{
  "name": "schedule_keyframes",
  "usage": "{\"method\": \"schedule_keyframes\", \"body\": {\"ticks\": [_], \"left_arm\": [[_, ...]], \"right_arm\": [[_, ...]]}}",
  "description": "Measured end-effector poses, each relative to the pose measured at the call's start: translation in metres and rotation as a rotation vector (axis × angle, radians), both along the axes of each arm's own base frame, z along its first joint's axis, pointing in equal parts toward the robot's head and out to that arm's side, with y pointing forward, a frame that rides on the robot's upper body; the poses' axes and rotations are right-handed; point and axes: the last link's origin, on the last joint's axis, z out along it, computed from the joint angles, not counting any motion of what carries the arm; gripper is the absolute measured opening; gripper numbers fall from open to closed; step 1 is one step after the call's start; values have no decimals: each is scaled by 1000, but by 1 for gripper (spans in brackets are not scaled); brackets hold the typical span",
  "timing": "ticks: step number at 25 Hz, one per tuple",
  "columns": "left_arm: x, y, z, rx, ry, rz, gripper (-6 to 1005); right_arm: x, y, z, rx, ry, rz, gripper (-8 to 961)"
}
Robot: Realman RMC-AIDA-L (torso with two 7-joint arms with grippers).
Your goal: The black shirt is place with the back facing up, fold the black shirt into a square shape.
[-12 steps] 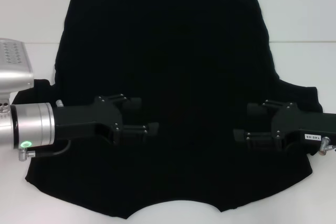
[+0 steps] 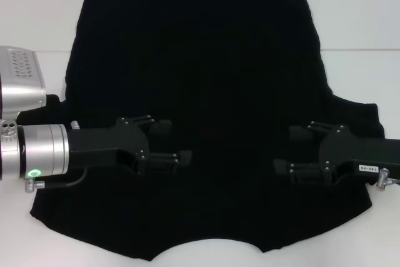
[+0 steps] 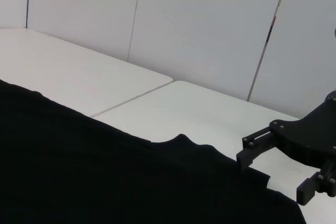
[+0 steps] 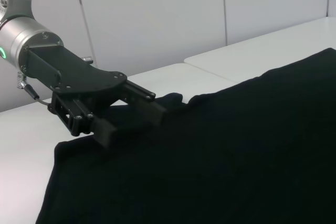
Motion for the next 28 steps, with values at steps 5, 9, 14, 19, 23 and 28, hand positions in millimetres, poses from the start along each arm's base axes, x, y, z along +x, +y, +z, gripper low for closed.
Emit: {"method": "schedule_keyframes", "body": {"ticks": [5,9,14,19,23,28], "left_arm": [[0,-1,-1,-7,9,-7,876],[-2,-2,-3,-12,23,-6,876],[-2,-1,-4,-10,24,-1,876],[-3,-2,-3,-8,20,11,877],[-7,0,3,-7,-9,82,877],[-15,9,25,-1,-81,278,868]], "right_arm": [[-1,1,1,0,4,5,915],[-2,1,1,0,4,5,915],[-2,1,2,1,5,2,915],[0,3,4,14,16,-17,915],[1,11,14,51,92,-130,915],[8,30,33,77,192,-403,915]]}}
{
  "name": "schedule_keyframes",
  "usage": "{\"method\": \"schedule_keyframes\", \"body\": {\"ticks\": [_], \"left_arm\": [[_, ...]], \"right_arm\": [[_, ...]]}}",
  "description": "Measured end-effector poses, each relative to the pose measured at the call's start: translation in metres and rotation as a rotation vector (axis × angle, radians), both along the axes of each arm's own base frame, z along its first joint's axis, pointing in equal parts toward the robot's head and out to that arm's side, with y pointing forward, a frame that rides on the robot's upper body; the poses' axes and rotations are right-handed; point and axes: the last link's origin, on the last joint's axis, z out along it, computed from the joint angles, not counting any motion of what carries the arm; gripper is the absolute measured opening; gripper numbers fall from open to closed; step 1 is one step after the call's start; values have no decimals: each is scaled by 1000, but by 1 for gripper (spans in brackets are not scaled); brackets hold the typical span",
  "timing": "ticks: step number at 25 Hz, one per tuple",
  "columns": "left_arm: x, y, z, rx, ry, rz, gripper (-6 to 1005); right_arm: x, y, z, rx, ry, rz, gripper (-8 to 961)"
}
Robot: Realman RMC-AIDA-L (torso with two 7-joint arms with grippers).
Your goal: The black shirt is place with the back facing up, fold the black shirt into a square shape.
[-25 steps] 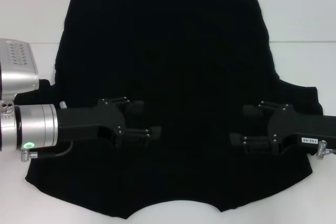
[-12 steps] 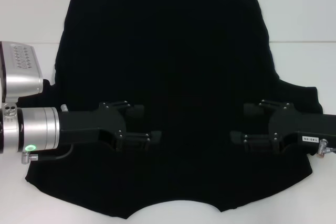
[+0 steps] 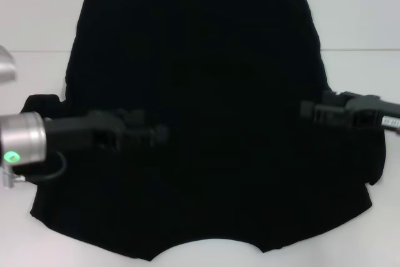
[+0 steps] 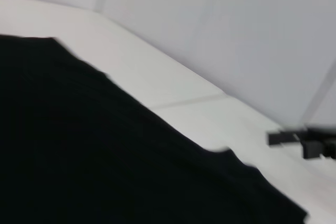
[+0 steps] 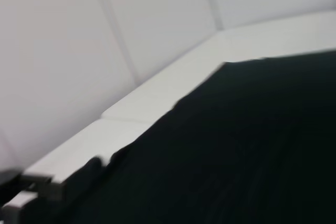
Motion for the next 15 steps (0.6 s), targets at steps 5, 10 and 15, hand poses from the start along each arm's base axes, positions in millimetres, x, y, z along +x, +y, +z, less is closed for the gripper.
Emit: {"method": "schedule_keyframes", "body": {"ticks": [5,10,15], "left_arm": [[-6,3,27,-33,-109,217,856],[-15,-4,43,-94,-152,367,845],[-33,-12,58,-98,-213,529,704]], "right_arm": [[-6,14,18,-43,86,-132,914],[-18,33,41,-53,179,-236,914],[-27,47,60,-51,217,-282,914]]}}
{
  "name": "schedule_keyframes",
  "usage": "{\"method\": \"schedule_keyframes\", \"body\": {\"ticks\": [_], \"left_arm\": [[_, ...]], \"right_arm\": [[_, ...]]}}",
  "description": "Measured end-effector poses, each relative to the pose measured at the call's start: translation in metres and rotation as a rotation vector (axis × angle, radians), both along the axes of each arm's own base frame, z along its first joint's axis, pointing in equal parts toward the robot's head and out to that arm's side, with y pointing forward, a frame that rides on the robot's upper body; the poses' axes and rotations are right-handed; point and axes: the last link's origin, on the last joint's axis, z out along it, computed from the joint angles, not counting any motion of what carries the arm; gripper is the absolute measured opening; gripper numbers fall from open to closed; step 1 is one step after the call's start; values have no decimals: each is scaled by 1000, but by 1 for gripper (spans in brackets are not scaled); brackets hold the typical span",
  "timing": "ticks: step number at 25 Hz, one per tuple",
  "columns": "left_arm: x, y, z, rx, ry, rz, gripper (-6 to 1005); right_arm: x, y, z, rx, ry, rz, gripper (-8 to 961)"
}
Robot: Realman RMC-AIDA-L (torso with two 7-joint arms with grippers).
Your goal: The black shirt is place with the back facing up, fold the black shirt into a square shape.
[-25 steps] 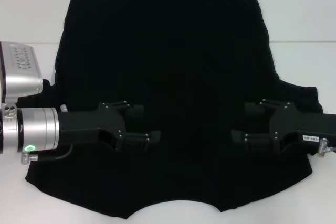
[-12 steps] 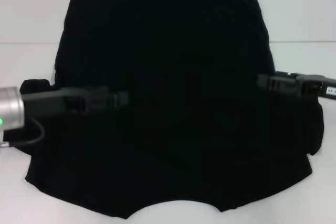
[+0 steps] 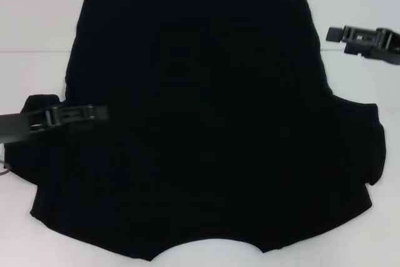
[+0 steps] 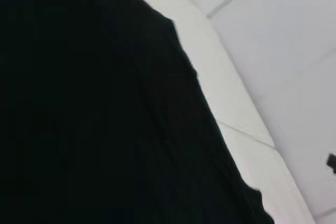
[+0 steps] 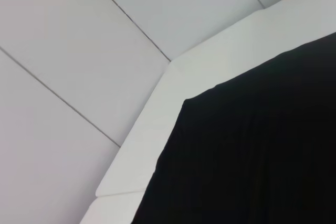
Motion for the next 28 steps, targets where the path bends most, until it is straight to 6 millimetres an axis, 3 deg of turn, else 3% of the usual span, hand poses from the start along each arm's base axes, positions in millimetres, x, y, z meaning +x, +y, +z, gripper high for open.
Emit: {"method": "schedule_keyframes", "body": {"ticks": [11,28], "left_arm": [[-32,-16,30,68,-30,175,508],[-65,-32,50,99,42,342,490]], "right_arm": [[1,8,7,25,1,-41,914],[3,9,8,32,6,-61,914]]}}
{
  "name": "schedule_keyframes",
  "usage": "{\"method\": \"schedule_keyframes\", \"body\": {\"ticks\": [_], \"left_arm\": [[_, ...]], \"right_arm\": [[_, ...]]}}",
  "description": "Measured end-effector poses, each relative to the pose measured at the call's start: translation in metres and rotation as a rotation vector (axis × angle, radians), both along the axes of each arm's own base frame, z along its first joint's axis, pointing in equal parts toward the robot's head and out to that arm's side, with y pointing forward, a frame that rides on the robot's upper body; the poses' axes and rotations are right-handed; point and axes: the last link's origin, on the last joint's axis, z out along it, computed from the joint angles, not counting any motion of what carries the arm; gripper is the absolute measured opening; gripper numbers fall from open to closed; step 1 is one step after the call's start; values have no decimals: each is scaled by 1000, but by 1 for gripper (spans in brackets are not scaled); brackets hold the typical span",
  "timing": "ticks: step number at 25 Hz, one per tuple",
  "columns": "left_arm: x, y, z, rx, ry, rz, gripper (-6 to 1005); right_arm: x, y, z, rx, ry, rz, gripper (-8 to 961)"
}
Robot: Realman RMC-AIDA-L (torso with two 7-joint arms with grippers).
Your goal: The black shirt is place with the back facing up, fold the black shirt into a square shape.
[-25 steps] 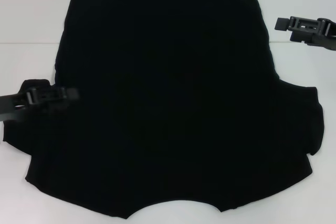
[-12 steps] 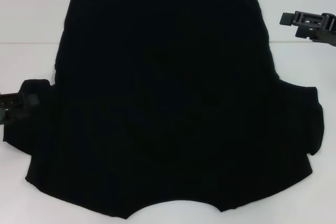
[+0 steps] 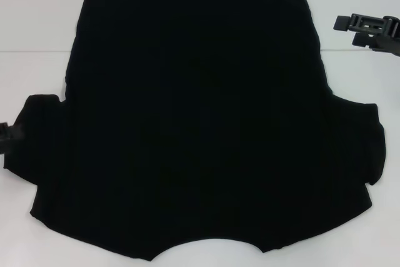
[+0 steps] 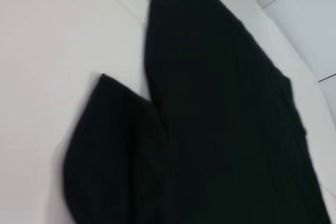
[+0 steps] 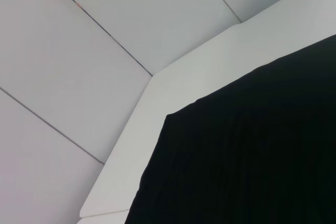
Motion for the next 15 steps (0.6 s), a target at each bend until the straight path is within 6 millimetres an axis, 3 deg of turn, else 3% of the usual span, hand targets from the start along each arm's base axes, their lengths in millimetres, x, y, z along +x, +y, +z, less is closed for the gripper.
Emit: {"method": "schedule_keyframes", "body": {"ticks": [15], "left_arm": [[-20,2,-8,16,73,91,391]], "right_arm": [[3,-2,-2,2,8,-10,914]]}}
